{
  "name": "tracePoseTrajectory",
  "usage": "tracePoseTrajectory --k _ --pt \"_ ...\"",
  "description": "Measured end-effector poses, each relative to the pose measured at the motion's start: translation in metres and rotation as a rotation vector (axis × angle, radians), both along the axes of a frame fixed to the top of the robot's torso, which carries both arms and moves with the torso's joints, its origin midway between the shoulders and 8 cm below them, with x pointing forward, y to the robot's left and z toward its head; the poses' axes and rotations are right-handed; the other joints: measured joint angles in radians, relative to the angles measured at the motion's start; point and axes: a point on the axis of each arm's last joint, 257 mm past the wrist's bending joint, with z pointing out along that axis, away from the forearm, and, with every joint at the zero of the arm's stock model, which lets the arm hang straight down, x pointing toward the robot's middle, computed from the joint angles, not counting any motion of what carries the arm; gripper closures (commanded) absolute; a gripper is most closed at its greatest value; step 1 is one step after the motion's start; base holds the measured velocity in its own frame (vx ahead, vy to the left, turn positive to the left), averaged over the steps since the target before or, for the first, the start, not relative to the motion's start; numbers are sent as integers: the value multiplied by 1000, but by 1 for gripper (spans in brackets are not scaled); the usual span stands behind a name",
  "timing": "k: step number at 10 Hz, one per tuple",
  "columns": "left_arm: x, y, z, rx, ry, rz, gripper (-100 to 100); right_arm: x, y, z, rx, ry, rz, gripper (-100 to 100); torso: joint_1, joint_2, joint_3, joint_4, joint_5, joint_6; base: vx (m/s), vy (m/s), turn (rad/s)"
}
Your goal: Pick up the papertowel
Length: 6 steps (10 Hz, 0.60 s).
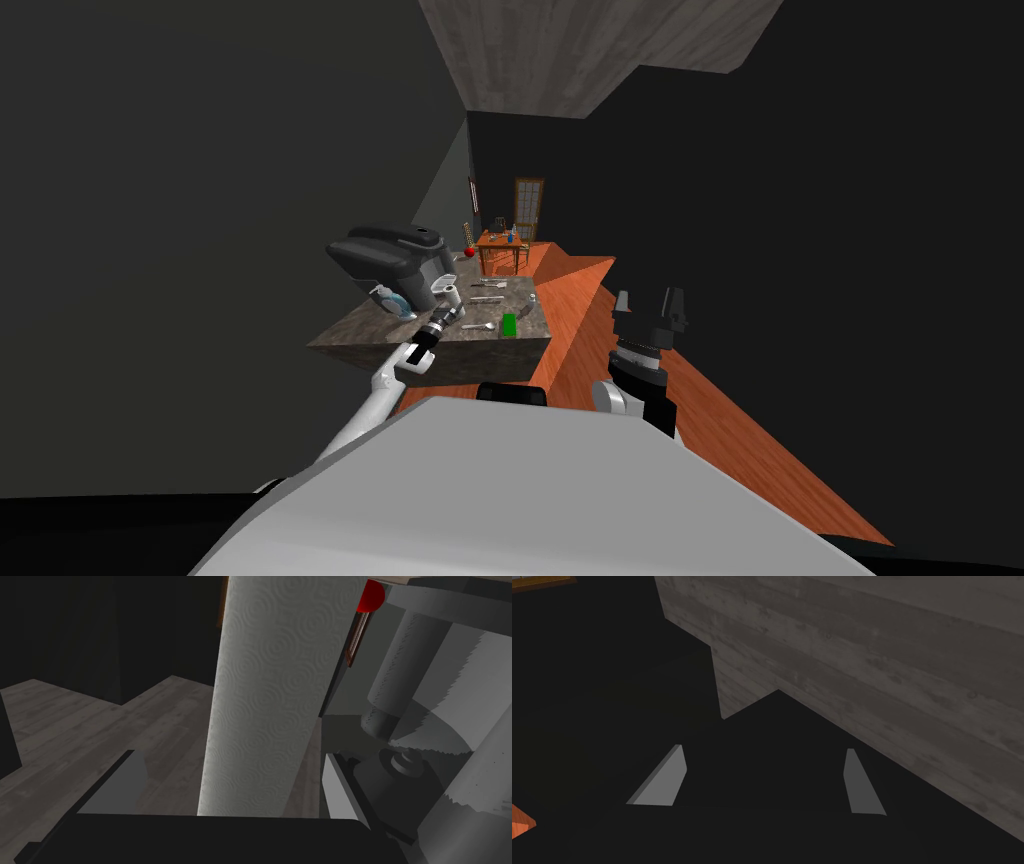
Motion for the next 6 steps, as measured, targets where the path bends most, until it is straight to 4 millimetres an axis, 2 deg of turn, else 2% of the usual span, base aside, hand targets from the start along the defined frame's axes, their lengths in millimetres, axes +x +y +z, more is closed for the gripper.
tracePoseTrajectory --k 1,3,5,6 --pt "3 4 -9 1 14 8 -100 0 0 0 0 0 0 0 0 -1 0 0 0 0 -82 -4 -94" --pt "17 13 2 20 -15 8 -100 0 0 0 0 0 0 0 0 1 1 0 0 0 -62 -7 -30" --pt "23 25 -16 19 15 23 -100 0 0 0 0 0 0 0 1 -3 -1 -1 0 0 -33 -5 -45" --pt "30 30 -13 27 7 28 -100 0 0 0 0 0 0 0 0 -1 -1 0 0 0 -77 -3 -59"
